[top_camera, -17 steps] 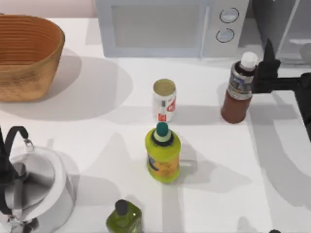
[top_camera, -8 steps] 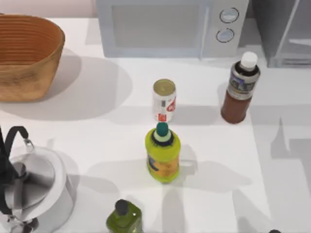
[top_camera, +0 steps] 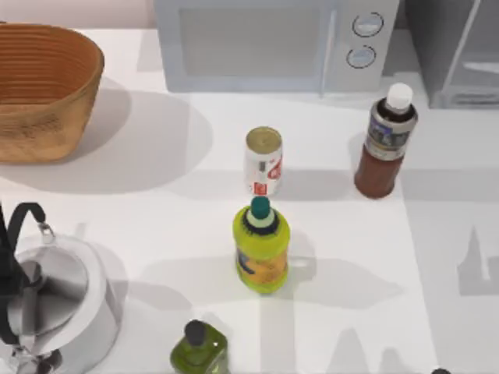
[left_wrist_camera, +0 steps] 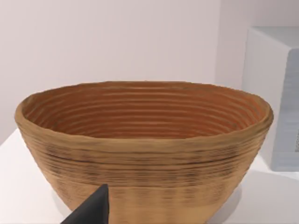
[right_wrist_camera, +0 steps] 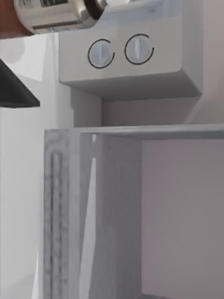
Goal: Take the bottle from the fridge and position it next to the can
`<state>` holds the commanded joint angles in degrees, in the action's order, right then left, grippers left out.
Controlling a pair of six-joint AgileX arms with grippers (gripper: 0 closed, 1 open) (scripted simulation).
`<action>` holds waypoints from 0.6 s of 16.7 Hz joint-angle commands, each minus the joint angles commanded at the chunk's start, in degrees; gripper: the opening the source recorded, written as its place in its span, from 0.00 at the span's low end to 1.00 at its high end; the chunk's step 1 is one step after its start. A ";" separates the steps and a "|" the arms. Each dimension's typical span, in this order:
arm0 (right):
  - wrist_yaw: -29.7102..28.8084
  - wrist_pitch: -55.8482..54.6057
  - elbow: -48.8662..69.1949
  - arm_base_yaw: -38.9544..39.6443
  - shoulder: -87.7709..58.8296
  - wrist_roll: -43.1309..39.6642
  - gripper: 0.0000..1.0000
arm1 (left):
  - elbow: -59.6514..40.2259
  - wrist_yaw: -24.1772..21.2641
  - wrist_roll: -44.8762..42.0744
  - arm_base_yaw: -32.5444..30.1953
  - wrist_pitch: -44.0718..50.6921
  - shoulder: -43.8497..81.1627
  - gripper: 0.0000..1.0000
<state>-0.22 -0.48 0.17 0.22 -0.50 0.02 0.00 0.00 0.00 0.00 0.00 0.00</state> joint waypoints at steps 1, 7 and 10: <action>0.22 0.48 -0.17 -0.22 0.50 -0.02 1.00 | 0.00 0.00 0.00 0.00 0.00 0.00 1.00; 0.11 1.08 0.53 -0.07 0.90 -0.02 1.00 | 0.00 0.00 0.00 0.00 0.00 0.00 1.00; 0.09 6.63 3.93 -0.12 4.98 -0.06 1.00 | 0.00 0.00 0.00 0.00 0.00 0.00 1.00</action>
<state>-0.13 6.15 4.10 0.10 4.48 -0.04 0.00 0.00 0.00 0.00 0.00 0.00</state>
